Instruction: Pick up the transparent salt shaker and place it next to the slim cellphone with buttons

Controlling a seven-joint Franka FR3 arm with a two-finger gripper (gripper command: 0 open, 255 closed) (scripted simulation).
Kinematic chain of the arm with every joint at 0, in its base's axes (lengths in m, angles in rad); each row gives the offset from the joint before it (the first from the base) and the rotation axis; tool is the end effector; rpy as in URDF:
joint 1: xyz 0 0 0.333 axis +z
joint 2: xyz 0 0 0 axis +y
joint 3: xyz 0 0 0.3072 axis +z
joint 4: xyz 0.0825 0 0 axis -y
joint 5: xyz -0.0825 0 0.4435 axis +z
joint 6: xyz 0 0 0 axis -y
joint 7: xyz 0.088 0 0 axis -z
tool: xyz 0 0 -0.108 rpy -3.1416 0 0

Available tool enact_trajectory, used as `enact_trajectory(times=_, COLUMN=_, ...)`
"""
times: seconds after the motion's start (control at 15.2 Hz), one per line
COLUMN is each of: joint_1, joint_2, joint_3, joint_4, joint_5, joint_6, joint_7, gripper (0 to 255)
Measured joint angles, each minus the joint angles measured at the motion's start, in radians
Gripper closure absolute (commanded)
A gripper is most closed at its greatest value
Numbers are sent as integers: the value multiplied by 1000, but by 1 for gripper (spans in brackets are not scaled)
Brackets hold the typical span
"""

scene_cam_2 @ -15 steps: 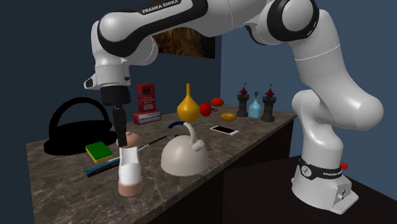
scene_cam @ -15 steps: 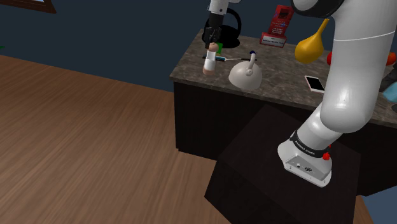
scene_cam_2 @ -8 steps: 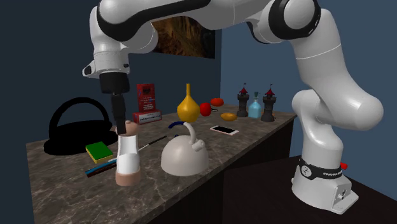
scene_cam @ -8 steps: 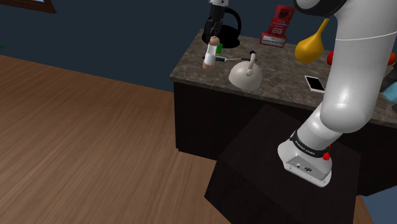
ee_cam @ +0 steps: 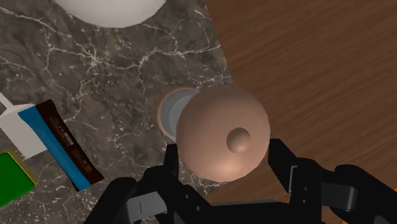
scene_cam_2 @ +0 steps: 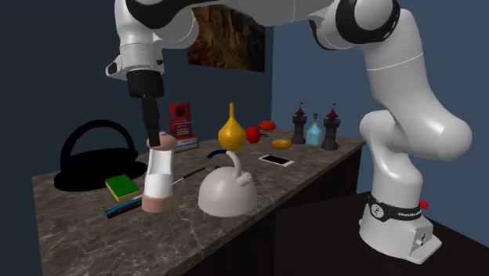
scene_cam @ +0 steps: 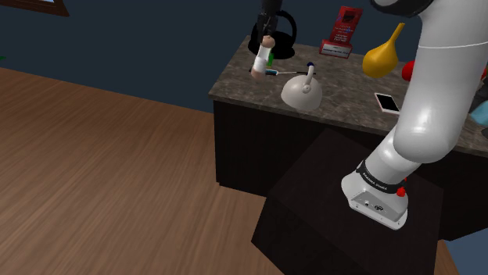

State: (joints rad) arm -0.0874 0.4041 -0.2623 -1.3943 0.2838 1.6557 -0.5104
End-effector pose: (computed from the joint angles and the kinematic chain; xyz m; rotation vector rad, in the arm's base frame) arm 0.6930 -0.1941 0.4532 -2.9196 -0.1928 0.0630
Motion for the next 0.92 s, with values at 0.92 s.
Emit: enact_trajectory(times=0.92, joint_1=-49, joint_2=-452, joint_3=-83, joint_4=-453, joint_5=-138, joint_6=-3, joint_7=-123, gripper=255)
